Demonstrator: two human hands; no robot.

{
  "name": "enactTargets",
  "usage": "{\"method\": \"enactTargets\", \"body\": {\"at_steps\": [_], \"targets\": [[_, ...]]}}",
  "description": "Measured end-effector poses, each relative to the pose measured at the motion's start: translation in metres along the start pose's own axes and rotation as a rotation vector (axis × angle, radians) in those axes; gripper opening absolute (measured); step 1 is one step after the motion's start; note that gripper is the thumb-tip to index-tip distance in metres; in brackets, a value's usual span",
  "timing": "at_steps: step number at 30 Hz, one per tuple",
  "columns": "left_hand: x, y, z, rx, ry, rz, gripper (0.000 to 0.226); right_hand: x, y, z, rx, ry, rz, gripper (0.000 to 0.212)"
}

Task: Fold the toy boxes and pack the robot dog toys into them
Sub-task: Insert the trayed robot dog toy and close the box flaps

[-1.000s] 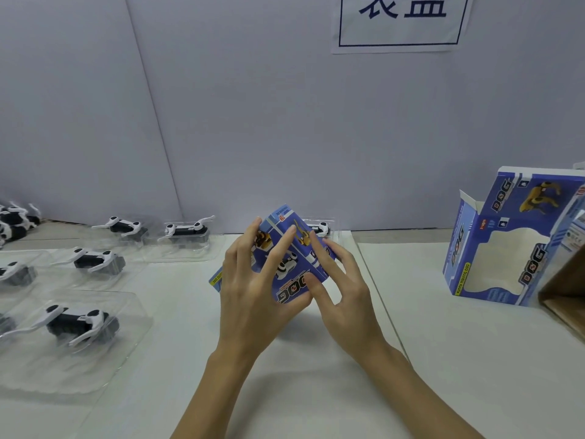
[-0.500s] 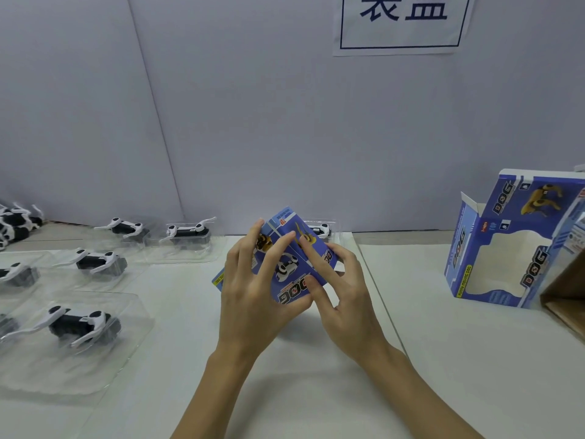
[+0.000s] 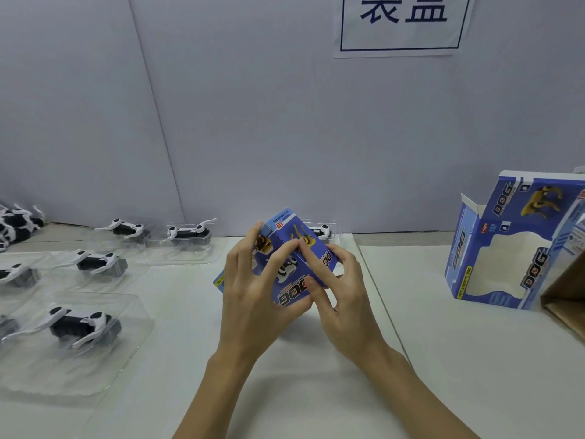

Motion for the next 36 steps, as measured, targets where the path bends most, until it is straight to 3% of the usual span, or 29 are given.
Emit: {"method": "enactTargets", "body": {"at_steps": [6, 11, 13, 17, 19, 22, 24, 26, 28, 30, 33, 36], "targets": [[0.0, -0.005, -0.003, -0.142, 0.047, -0.026, 0.075, 0.004, 0.002, -0.002, -0.103, 0.02, 0.024, 0.051], [-0.007, -0.024, -0.019, 0.055, 0.244, -0.257, 0.127, 0.003, 0.014, 0.002, -0.076, -0.115, 0.187, 0.055], [-0.01, -0.025, -0.03, -0.081, 0.322, -0.257, 0.121, 0.004, 0.023, 0.008, -0.113, -0.226, 0.237, 0.064], [-0.022, -0.032, -0.052, -0.606, 0.672, -0.265, 0.097, 0.005, 0.034, 0.027, -0.136, -0.456, 0.131, 0.081], [-0.025, -0.033, -0.054, -0.576, 0.737, -0.235, 0.094, 0.004, 0.035, 0.039, -0.095, -0.544, 0.093, 0.08], [-0.021, -0.03, -0.052, -0.538, 0.733, -0.184, 0.082, -0.002, 0.031, 0.059, -0.009, -0.718, 0.04, 0.071], [-0.02, -0.029, -0.051, -0.544, 0.628, -0.274, 0.096, -0.004, 0.033, 0.066, 0.067, -0.792, 0.078, 0.06], [-0.02, -0.026, -0.049, -0.488, 0.514, -0.368, 0.114, -0.005, 0.038, 0.067, 0.136, -0.846, 0.129, 0.063], [-0.017, -0.021, -0.05, -0.454, 0.461, -0.321, 0.106, -0.004, 0.044, 0.067, 0.212, -0.888, 0.156, 0.07], [-0.015, -0.017, -0.053, -0.489, 0.502, -0.229, 0.094, -0.003, 0.045, 0.066, 0.332, -0.899, 0.16, 0.07], [-0.017, -0.018, -0.063, -0.708, 0.755, -0.149, 0.078, 0.004, 0.044, 0.055, 0.435, -0.737, 0.105, 0.071], [-0.023, -0.022, -0.068, -0.832, 0.988, -0.093, 0.076, 0.008, 0.037, 0.043, 0.139, -0.484, -0.004, 0.064]]}}
Point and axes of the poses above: each hand's wrist, its own x-axis towards the middle knuckle, its own y-axis out of the back of the hand, z = x × y, the point moved 5 cm from there along x, towards the middle knuckle, and after that the axes turned 2 degrees about y, right-handed, at the moved point
